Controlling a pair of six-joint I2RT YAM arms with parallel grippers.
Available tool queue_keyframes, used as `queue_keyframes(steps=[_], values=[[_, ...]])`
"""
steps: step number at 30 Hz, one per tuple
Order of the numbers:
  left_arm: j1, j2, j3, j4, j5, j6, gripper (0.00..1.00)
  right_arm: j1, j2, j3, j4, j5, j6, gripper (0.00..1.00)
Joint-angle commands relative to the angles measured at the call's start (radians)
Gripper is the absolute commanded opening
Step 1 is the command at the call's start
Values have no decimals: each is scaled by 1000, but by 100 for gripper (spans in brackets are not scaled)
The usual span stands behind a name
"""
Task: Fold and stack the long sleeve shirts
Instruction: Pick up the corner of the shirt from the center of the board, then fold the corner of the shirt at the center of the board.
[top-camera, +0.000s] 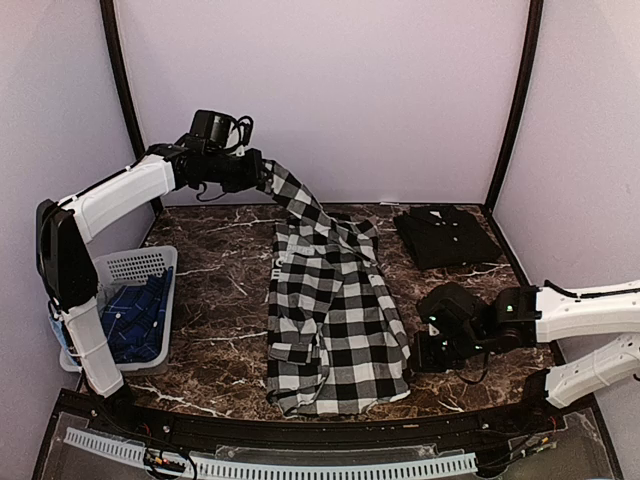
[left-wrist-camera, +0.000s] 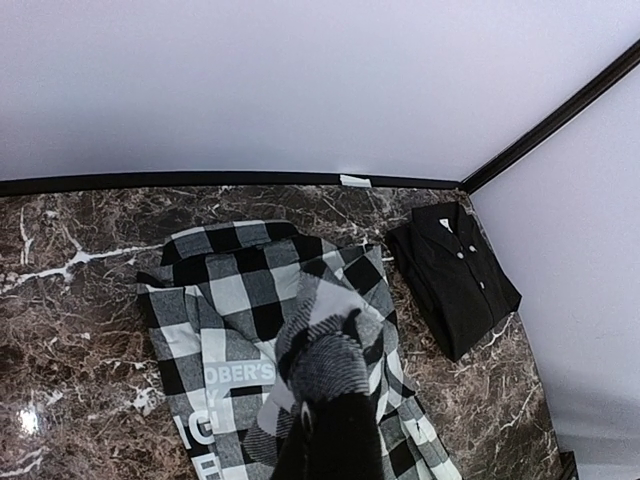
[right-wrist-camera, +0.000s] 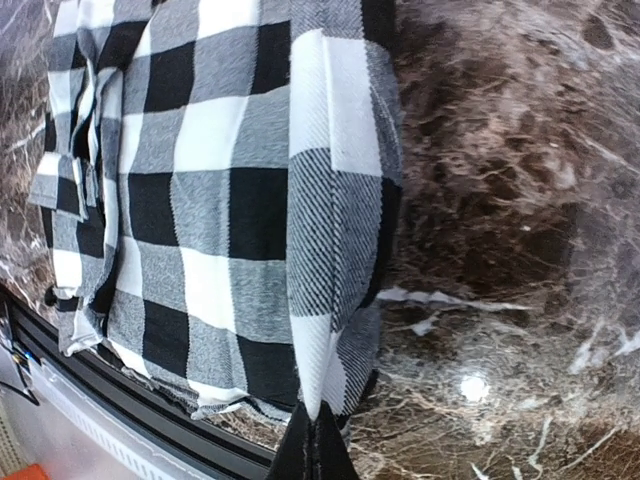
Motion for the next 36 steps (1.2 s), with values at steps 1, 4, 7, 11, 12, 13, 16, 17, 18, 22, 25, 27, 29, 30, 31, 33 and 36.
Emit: queue_keyframes(steps=[1,4,7,11,12,13,16,17,18,22,25,27,29,30,31,33,36], values=[[35,-70,39,7,-23,28,1,70,162,111,47,-6,-74,0],[53,-74,40,7,-32,40,1,90,287,169,92,-32,-108,0],[79,-71,40,7,-32,45,1,92,384,211,158,-71,-142,0],[99,-60,51,8,-22,51,1,92,484,262,203,-111,-174,0],[100,-53,60,2,-20,59,1,92,505,273,206,-118,-178,0],[100,-50,84,-12,-23,69,1,91,514,280,212,-124,-181,0],[102,-47,115,-19,-35,84,1,91,517,289,219,-133,-187,0],[102,-47,118,-17,-34,87,1,92,516,293,217,-131,-190,0],[103,-45,123,-10,-31,87,1,92,514,297,211,-129,-193,0],[104,-34,142,5,-20,84,1,90,492,311,217,-139,-215,0],[104,-28,153,10,-30,87,1,91,479,322,237,-155,-235,0],[104,-21,161,12,-36,91,1,91,485,339,249,-169,-252,0],[104,-15,172,11,-35,93,1,92,502,362,253,-182,-270,0],[104,-13,182,9,-33,94,1,92,509,373,249,-186,-280,0],[104,-9,194,7,-33,96,1,92,518,383,245,-189,-289,0],[104,-8,206,0,-36,100,1,92,525,396,242,-199,-304,0],[104,-13,215,-5,-51,110,1,92,532,403,249,-222,-319,0]])
